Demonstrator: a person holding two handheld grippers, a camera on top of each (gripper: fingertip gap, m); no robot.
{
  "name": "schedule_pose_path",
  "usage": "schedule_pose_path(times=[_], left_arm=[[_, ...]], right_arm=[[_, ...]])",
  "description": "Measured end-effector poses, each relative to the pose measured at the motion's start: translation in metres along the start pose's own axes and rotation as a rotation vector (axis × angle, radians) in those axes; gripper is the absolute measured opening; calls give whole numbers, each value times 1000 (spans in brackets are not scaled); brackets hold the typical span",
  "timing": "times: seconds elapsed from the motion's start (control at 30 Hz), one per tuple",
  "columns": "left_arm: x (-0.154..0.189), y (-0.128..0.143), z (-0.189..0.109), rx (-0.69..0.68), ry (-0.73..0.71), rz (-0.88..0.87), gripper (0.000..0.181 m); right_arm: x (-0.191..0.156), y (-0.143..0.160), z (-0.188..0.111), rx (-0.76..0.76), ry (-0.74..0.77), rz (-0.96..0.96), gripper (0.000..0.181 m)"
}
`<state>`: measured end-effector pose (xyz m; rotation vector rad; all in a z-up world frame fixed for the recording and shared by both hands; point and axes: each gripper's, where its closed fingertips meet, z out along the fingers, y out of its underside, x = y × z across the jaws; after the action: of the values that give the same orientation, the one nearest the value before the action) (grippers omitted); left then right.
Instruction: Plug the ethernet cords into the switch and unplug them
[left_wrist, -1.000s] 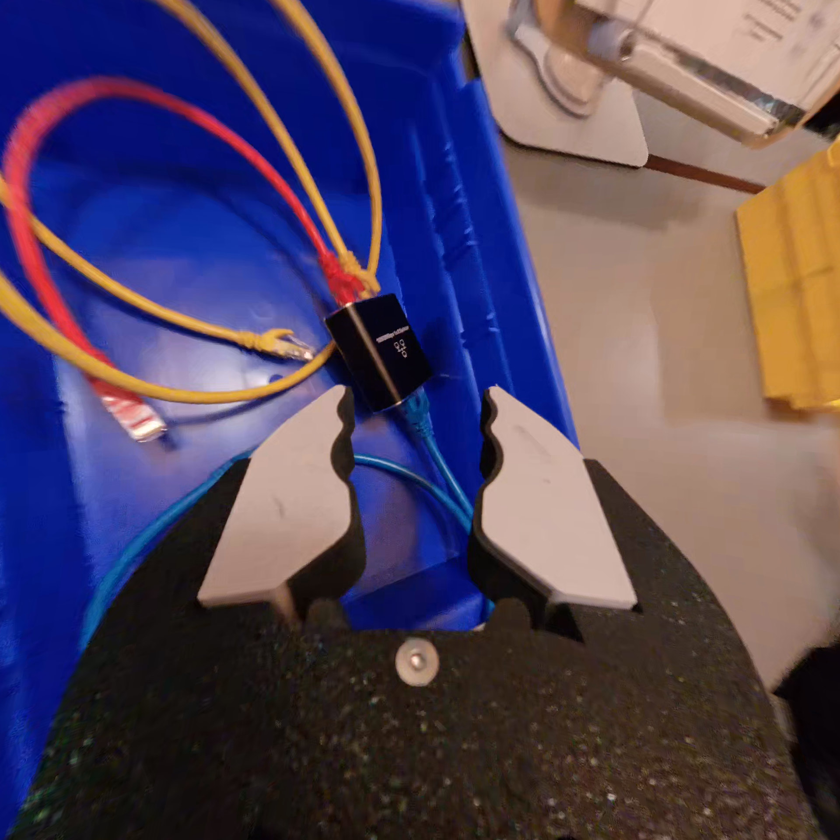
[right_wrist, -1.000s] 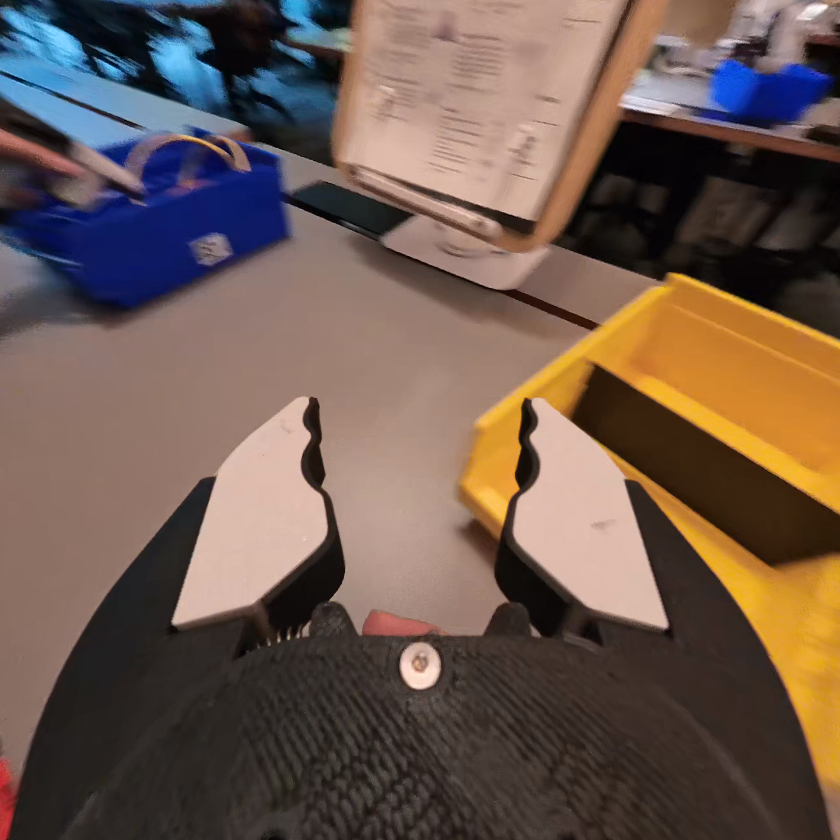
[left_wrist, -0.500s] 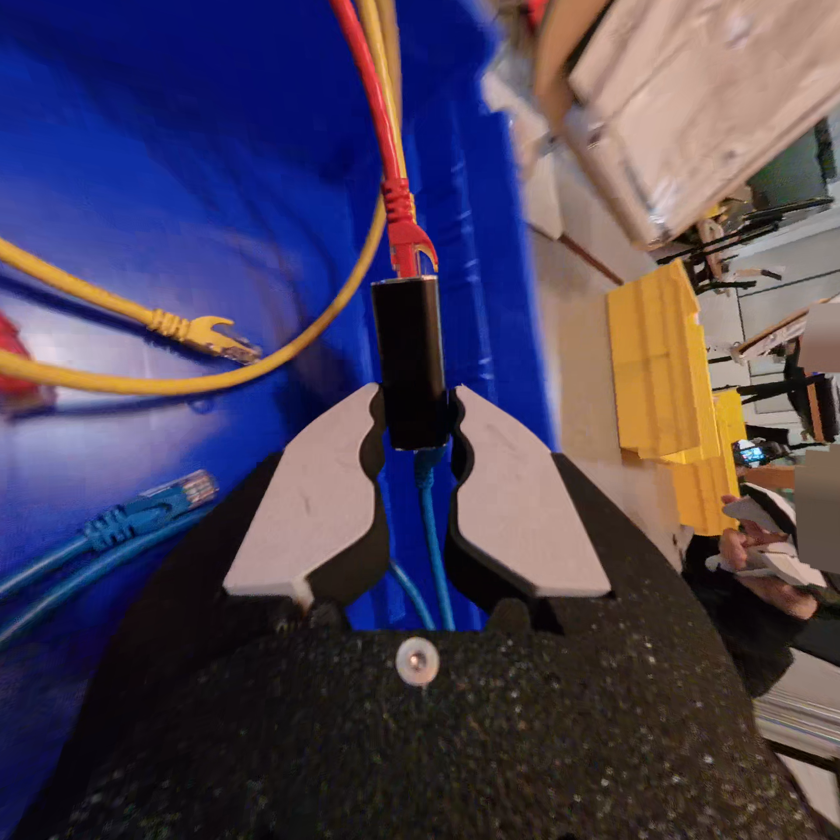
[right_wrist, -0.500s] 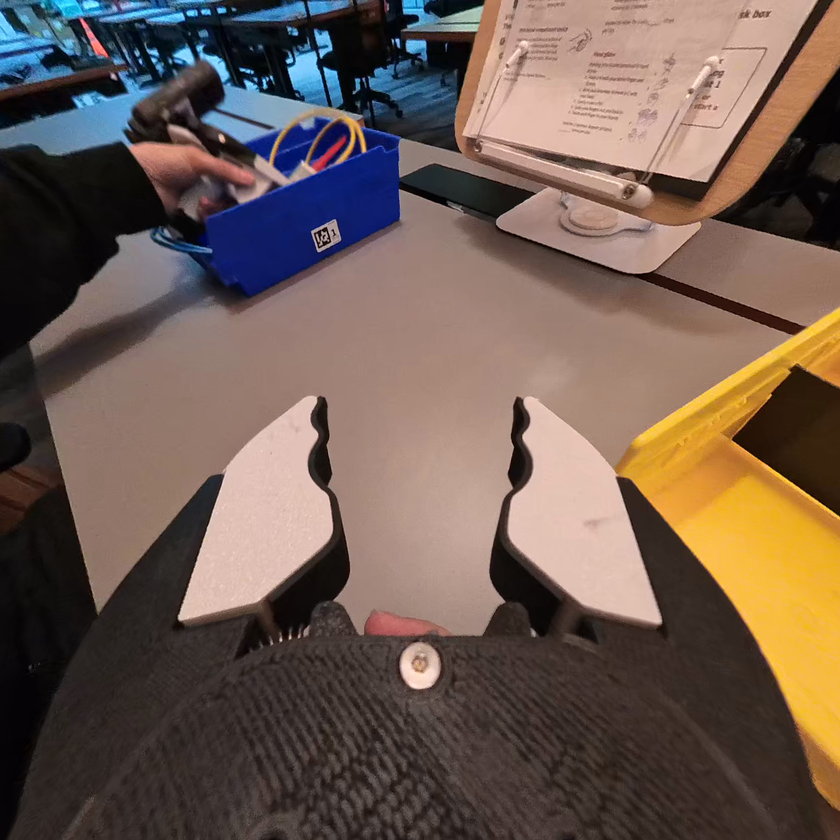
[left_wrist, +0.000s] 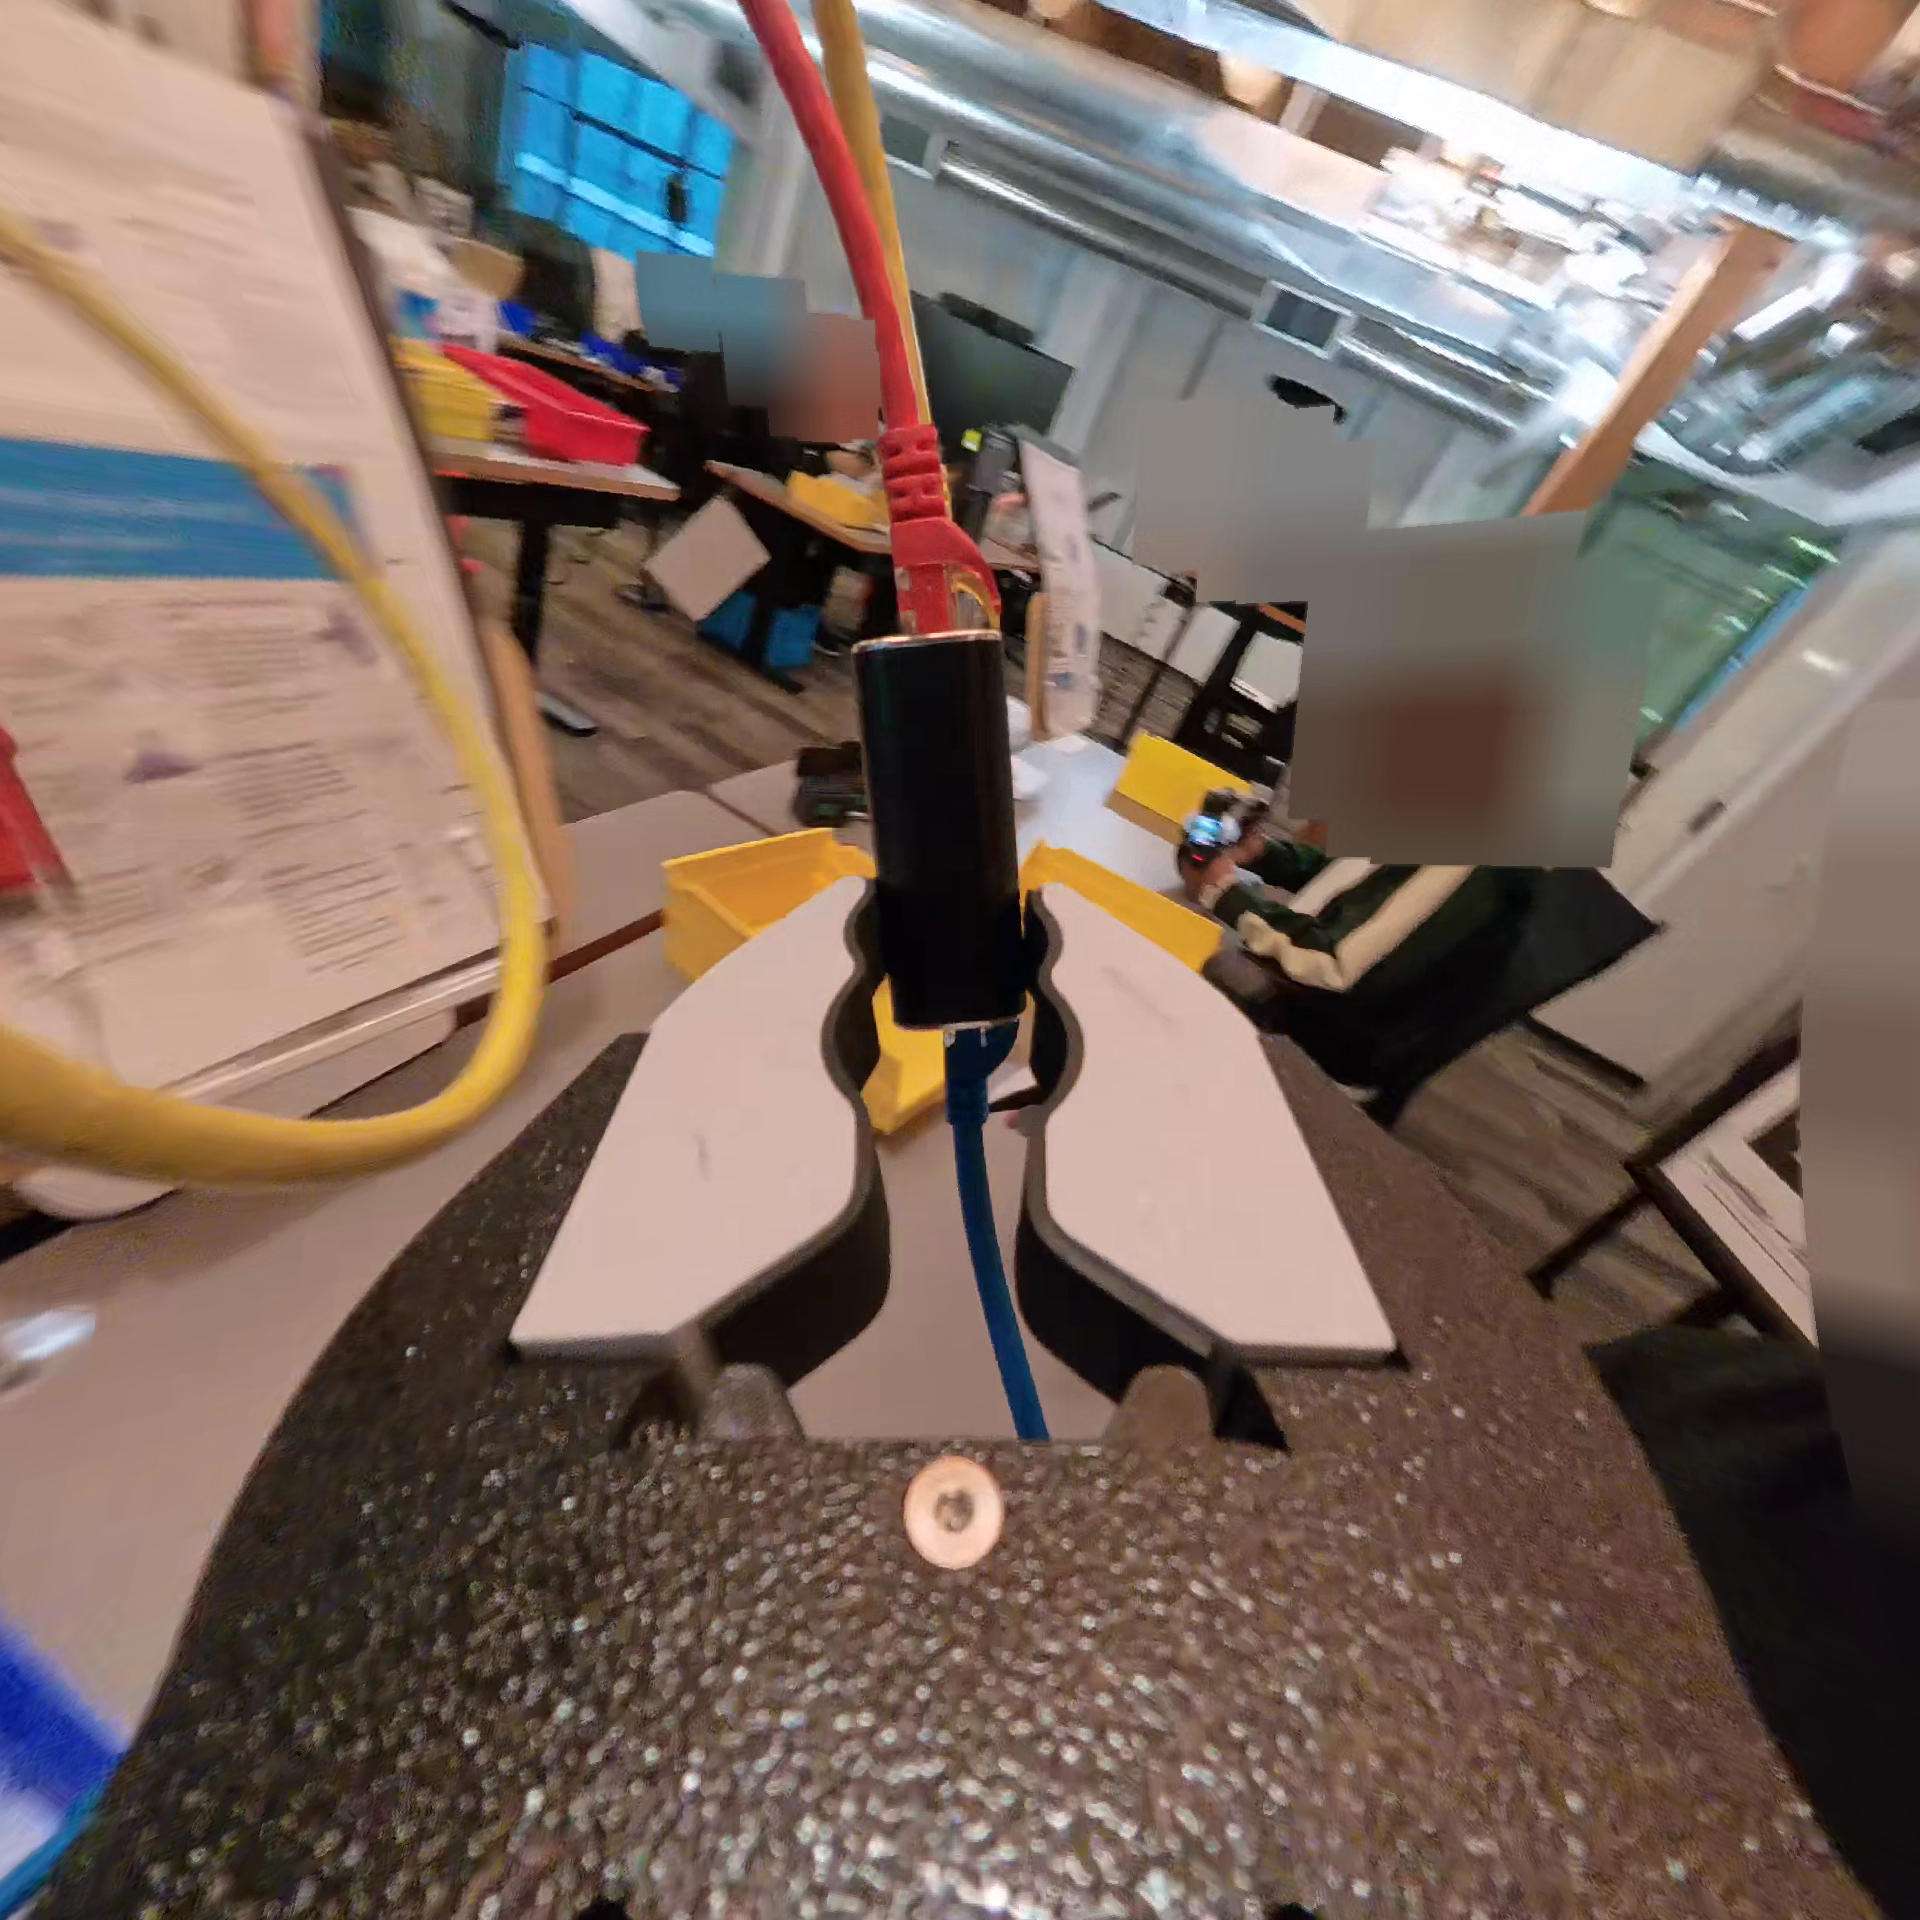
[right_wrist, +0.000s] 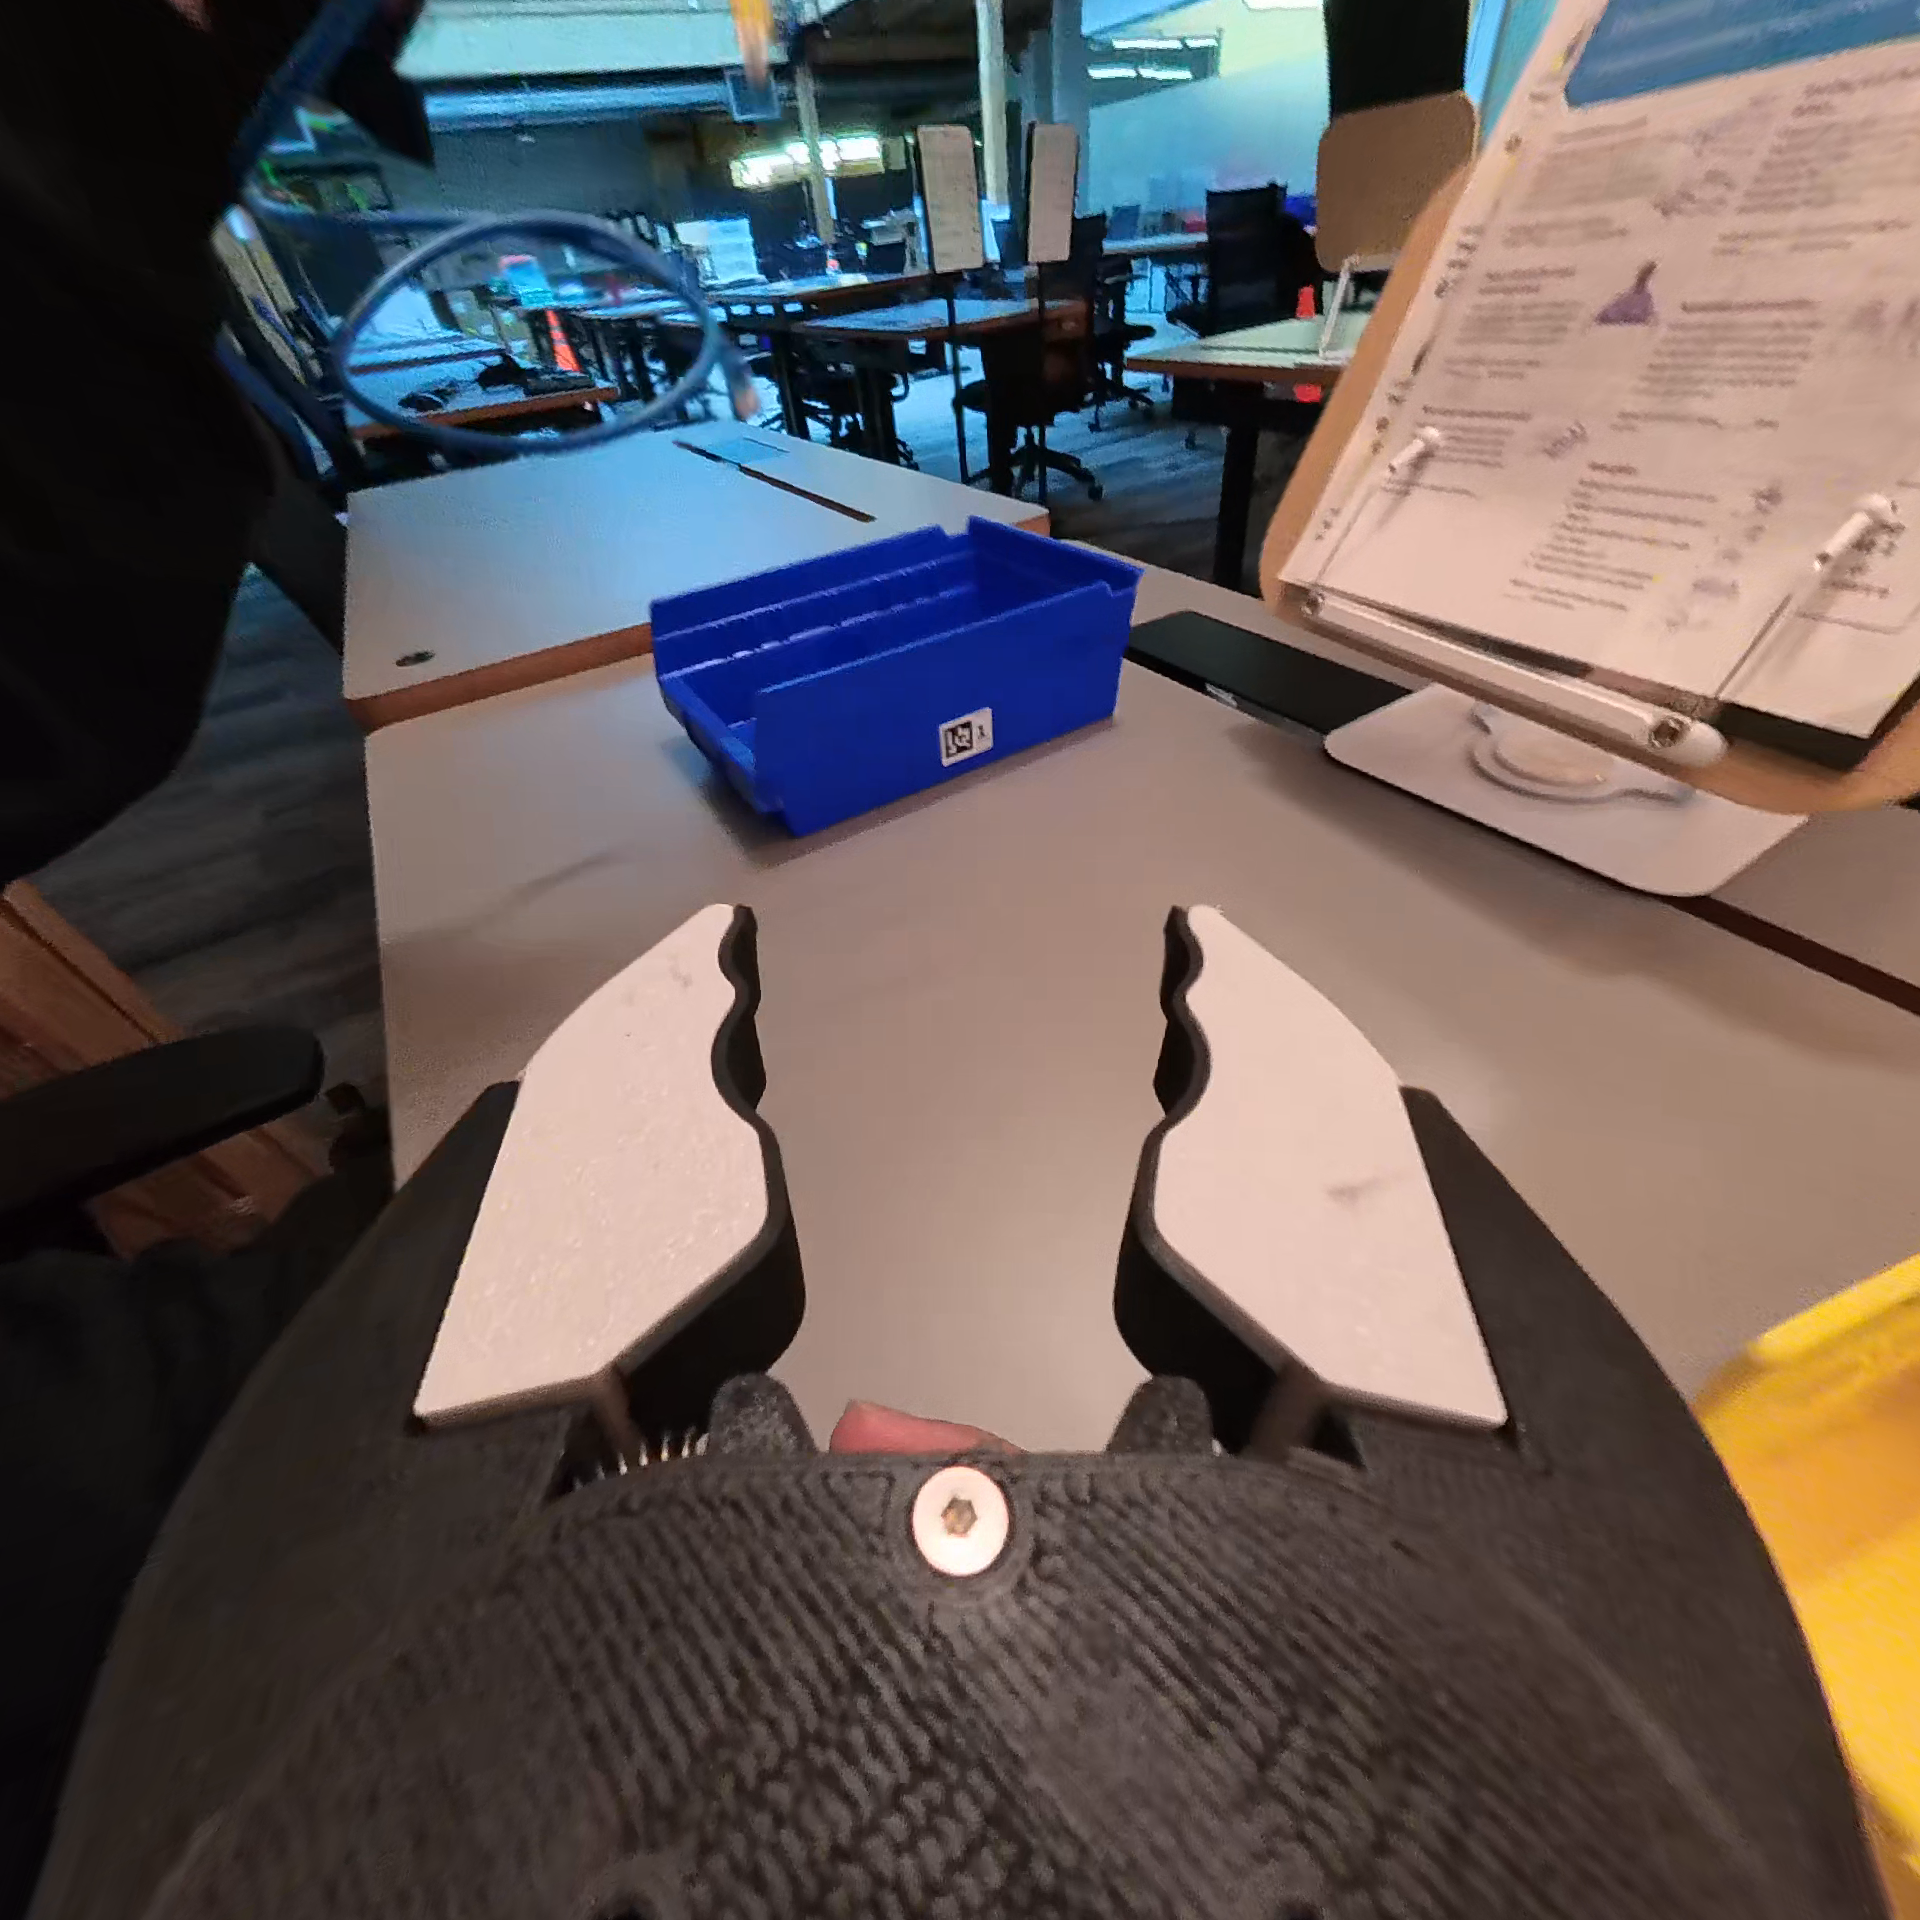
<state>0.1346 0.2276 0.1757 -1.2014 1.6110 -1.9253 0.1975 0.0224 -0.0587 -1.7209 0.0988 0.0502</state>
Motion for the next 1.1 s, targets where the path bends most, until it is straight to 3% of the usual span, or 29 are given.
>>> schedule_pose_path(times=[0.03, 0.17, 0.3, 0.47, 0.57, 0.63, 0.73, 0.87, 0.9, 1.0, 1.1], left_arm=[[16, 0, 9, -27, 45, 7, 25], [33, 32, 46, -166, 88, 13, 25], [11, 121, 73, -342, 86, -52, 25], [-19, 251, 88, -473, 159, -131, 25], [-20, 299, 91, -509, 221, -138, 25], [-12, 314, 90, -509, 292, -110, 25], [3, 325, 83, -542, 408, -32, 25], [6, 333, 81, -598, 428, 64, 25], [4, 335, 82, -610, 421, 74, 25], [-1, 339, 84, -612, 395, 114, 25], [-25, 328, 94, -507, 164, 318, 34]], right_arm=[[-6, -4, -1, 9, -4, -9, 76], [-34, -22, -7, 79, -46, -1, 78], [-59, -24, -5, 88, -91, -26, 76], [-65, 23, 33, -43, -161, 94, 81], [-55, 56, 51, -115, -188, 191, 84], [-54, 76, 55, -158, -251, 239, 85], [-58, 79, 59, -101, -379, 389, 73], [-76, 61, 60, 16, -580, 508, 36], [-76, 62, 62, 18, -584, 512, 26], [-72, 66, 64, 9, -554, 448, 25], [-53, 66, 72, 17, -440, 548, 24]])
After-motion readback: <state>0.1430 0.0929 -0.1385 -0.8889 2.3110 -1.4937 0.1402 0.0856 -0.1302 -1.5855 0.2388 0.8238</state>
